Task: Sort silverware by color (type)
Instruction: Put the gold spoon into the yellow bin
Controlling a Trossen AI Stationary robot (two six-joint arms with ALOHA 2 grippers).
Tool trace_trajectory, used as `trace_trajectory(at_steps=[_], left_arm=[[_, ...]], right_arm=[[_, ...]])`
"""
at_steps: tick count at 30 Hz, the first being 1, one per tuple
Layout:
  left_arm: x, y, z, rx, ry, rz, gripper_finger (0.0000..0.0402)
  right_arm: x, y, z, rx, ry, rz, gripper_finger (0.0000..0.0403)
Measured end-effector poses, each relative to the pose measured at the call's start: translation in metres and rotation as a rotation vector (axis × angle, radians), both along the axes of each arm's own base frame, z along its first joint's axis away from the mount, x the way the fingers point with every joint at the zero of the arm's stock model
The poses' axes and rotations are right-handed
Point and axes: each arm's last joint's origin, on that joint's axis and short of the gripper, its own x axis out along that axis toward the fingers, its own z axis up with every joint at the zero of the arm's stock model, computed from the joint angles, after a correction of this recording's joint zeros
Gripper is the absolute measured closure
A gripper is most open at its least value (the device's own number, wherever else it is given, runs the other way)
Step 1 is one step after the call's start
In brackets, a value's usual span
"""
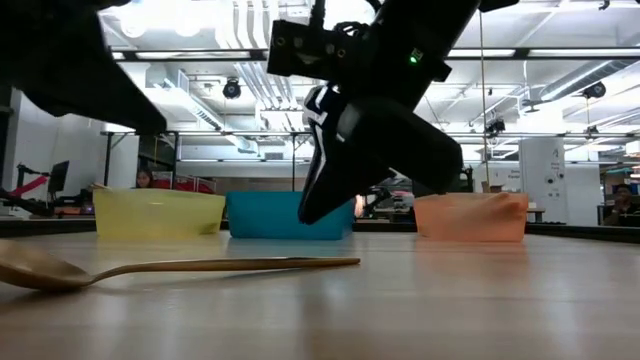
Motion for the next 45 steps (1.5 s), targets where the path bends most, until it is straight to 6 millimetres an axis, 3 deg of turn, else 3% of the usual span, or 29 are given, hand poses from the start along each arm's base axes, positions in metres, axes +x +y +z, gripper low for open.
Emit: trace_trajectory(at_steps=[11, 16, 22, 33, 45], left_arm=[[0.007, 0.003, 0.011, 0.01, 0.034, -0.049, 0.0357], [0.008, 0.0, 0.011, -0.029, 0.048, -0.083, 0.0357], [0.009, -0.009, 0.011, -0.149, 0.075, -0.177, 0.0357], [-0.003, -0.036, -0.005, -0.224, 0.101, -0.238, 0.0357], [0.0, -0.04, -0.033, -0.202, 0.158, -0.198, 0.0357]], right_arm=[[-0.008, -0.006, 0.0, 0.034, 0.052, -0.121, 0.0372], [-0.015, 0.001, 0.003, 0.065, 0.046, -0.163, 0.0372], [-0.023, 0.013, -0.007, 0.091, 0.026, -0.161, 0.0372], [-0.026, 0.034, -0.018, 0.224, -0.053, -0.067, 0.0372], [-0.016, 0.036, -0.021, 0.297, -0.243, 0.029, 0.0372]])
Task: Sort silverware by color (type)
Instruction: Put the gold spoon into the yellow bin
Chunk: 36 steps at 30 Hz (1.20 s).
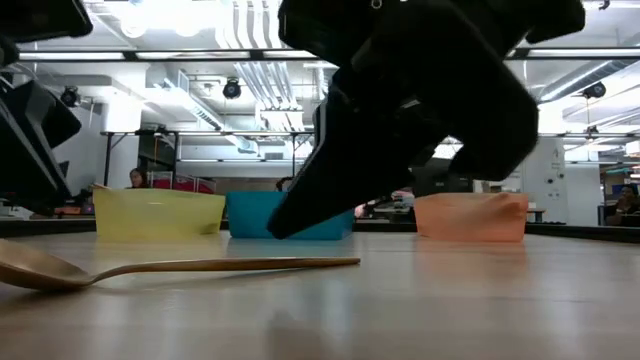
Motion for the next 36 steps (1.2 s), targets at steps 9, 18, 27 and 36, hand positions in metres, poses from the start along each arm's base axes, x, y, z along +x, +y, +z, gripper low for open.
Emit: trace_trajectory(at_steps=[9, 18, 27, 36], left_arm=[[0.001, 0.0, -0.005, -0.011, 0.038, -0.014, 0.0357], [0.001, -0.014, 0.004, -0.08, 0.067, -0.096, 0.0357], [0.001, -0.017, 0.007, -0.091, 0.08, -0.111, 0.0357], [-0.001, -0.017, 0.006, -0.09, 0.086, -0.109, 0.0357]], right_arm=[[0.008, -0.007, 0.001, 0.08, -0.062, 0.04, 0.0372], [0.024, -0.008, -0.012, 0.137, -0.175, 0.147, 0.0372], [0.031, -0.023, -0.027, 0.127, -0.159, 0.108, 0.0372], [0.038, -0.039, -0.028, 0.121, -0.174, 0.064, 0.0372]])
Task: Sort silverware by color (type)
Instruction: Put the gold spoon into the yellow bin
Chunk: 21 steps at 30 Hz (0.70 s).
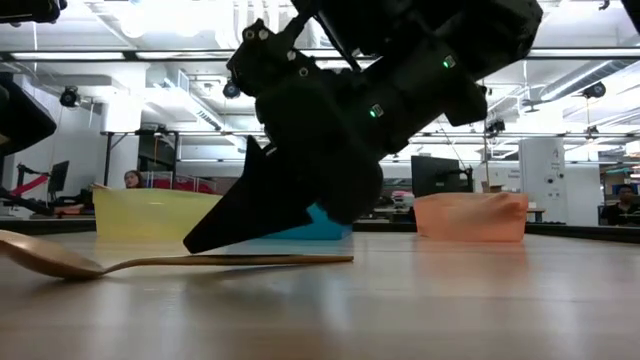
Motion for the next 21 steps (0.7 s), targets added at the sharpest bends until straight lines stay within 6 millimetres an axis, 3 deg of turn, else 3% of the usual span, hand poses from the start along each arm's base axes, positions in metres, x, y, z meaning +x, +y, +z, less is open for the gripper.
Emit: trace_trajectory(at_steps=[13, 21], left_arm=[[0.002, 0.001, -0.017, 0.092, -0.009, 0.042, 0.0357], [0.001, 0.007, -0.019, 0.195, -0.041, 0.09, 0.0357]], right_arm=[[-0.009, -0.013, 0.027, -0.053, 0.08, -0.003, 0.0372], [-0.012, -0.017, 0.026, -0.063, 0.135, -0.022, 0.0372]])
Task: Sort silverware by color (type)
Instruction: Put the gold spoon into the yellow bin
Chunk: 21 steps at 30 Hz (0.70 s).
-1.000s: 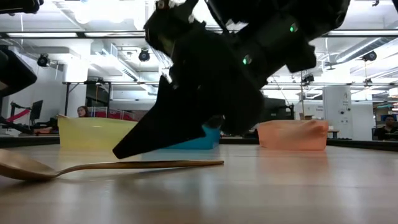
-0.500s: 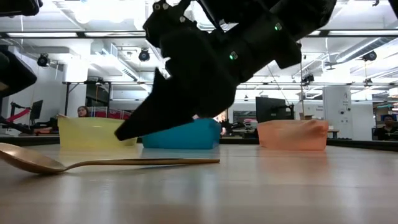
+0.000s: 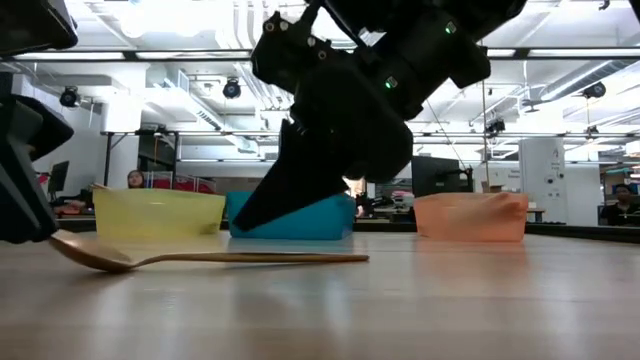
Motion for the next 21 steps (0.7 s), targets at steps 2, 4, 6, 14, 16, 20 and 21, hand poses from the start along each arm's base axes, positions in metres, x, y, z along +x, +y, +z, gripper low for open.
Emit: trace_trajectory(at_steps=[2, 4, 6, 14, 16, 20, 21], left_arm=[[-0.003, 0.004, -0.002, 0.038, 0.028, 0.01, 0.0357], [-0.005, 0.007, -0.003, 0.07, 0.054, 0.03, 0.0357], [-0.008, 0.012, -0.005, 0.108, 0.071, 0.063, 0.0357], [-0.011, 0.029, -0.012, 0.169, 0.097, 0.145, 0.0357], [-0.01, 0.03, -0.012, 0.17, 0.097, 0.15, 0.0357], [-0.008, 0.033, -0.013, 0.169, 0.098, 0.163, 0.0357], [-0.006, 0.034, -0.012, 0.17, 0.094, 0.171, 0.0357]], right_arm=[[-0.001, -0.001, -0.001, -0.027, 0.006, -0.027, 0.0372], [-0.001, -0.003, -0.001, -0.047, 0.014, -0.045, 0.0372], [-0.002, -0.004, 0.0, -0.054, 0.016, -0.055, 0.0372], [-0.003, -0.012, -0.001, -0.094, 0.043, -0.111, 0.0372], [-0.005, -0.014, -0.001, -0.128, 0.066, -0.136, 0.0372], [-0.01, -0.019, 0.0, -0.148, 0.119, -0.167, 0.0372], [-0.011, -0.021, 0.0, -0.148, 0.133, -0.172, 0.0372]])
